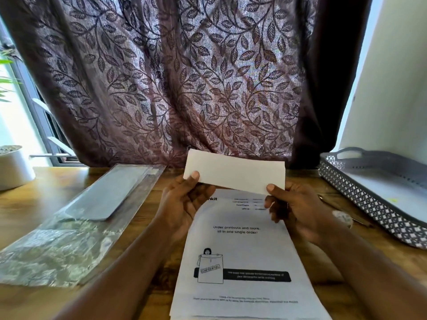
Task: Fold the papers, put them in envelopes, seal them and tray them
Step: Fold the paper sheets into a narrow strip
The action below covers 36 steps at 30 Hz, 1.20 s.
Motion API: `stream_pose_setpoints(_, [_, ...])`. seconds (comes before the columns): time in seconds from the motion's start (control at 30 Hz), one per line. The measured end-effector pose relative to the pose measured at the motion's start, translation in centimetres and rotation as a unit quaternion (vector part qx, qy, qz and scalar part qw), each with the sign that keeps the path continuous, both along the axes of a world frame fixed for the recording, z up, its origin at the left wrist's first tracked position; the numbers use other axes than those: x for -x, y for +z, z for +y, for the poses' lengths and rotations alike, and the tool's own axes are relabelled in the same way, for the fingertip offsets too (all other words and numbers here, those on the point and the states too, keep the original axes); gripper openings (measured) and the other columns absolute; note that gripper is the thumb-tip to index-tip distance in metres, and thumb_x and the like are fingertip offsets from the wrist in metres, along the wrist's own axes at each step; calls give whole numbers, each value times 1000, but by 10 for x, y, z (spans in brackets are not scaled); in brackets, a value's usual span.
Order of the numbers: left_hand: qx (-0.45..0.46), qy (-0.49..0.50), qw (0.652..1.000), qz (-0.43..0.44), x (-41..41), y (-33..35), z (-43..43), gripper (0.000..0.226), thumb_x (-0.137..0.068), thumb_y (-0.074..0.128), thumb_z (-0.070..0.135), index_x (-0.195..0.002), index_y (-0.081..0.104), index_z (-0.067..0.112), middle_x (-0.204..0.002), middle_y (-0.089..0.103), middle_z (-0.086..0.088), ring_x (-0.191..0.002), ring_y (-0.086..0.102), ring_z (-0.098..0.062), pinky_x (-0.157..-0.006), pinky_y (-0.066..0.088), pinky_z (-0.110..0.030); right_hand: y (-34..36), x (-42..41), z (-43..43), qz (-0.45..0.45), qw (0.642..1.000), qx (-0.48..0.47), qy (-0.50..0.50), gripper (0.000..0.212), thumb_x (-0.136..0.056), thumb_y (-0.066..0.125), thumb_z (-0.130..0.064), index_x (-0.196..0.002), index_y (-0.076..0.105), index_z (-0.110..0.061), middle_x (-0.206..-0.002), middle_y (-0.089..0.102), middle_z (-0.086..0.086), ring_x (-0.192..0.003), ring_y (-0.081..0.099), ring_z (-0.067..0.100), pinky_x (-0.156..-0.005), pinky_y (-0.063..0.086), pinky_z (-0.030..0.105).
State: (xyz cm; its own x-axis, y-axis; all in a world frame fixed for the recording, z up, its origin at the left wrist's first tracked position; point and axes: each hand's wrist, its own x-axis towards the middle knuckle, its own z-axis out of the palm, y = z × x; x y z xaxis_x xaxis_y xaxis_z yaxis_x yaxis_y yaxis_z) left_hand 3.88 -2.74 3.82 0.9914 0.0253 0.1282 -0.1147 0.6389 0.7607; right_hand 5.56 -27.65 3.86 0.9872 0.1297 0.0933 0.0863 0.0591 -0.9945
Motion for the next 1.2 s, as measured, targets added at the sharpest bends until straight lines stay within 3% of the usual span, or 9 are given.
stream_pose_setpoints(0.13, [-85,-75,993,-31,12,-6,-29,31,-84,66,14,-113,70,4,-120,70,-20,-115,66,-32,-98,55,-39,0,4,17,-24,998,-9,51,21,-100,56,-18,-114,67,-5,-92,76,20,-63,68,31,-58,56,36])
stream_pose_setpoints(0.2, [-117,-64,991,-25,13,-10,-43,39,-86,65,19,-122,64,4,-118,71,-18,-112,68,-31,-93,57,-36,-2,7,24,-34,997,10,74,21,-100,57,-17,-116,66,-8,-97,76,20,-69,72,35,-61,59,36])
stream_pose_setpoints(0.3, [-85,-24,996,15,13,-10,-53,36,-94,58,19,-128,58,9,-115,73,-15,-103,72,-29,-83,60,-35,-6,7,30,-44,996,31,75,22,-100,58,-17,-118,66,-8,-98,77,17,-82,75,36,-64,61,35])
stream_pose_setpoints(0.43, [-41,13,998,53,9,-4,-43,29,-98,56,16,-126,60,5,-113,74,-15,-104,72,-27,-87,61,-36,-7,4,27,-49,995,37,73,24,-101,56,-16,-122,64,-10,-99,78,15,-94,76,31,-72,61,36])
stream_pose_setpoints(0.57, [21,69,996,58,8,7,-26,16,-98,57,13,-109,64,4,-97,77,-16,-88,76,-25,-71,63,-36,-6,3,19,-33,997,26,72,23,-102,54,-15,-120,64,-5,-100,78,17,-93,76,34,-71,61,35])
stream_pose_setpoints(0.7, [28,110,992,55,2,9,-5,15,-98,58,15,-103,64,2,-101,76,-19,-94,75,-30,-81,62,-45,-5,-1,9,-21,997,36,71,23,-101,54,-17,-121,63,-7,-101,77,17,-93,75,34,-79,60,40])
stream_pose_setpoints(0.83, [-51,128,990,43,-4,5,7,13,-97,59,8,-107,67,3,-99,77,-16,-89,76,-26,-68,63,-34,-6,-4,1,-1,997,38,73,23,-102,52,-16,-121,64,-8,-100,77,19,-93,75,37,-81,59,43])
stream_pose_setpoints(1.0, [-187,120,974,40,-13,-8,15,19,-93,62,-1,-109,69,6,-107,74,-19,-97,73,-33,-82,60,-44,-8,-9,-9,24,999,32,-10,35,-108,38,-36,-112,66,-15,-97,78,17,-88,74,41,-82,57,50])
stream_pose_setpoints(1.2, [-276,107,955,10,-15,-7,18,54,-87,61,-12,-129,56,22,-107,73,-3,-95,72,-23,-74,62,-43,-8,-15,-16,-39,983,135,-120,20,-100,60,-23,-91,74,-11,-92,77,8,-94,73,30,-87,58,48])
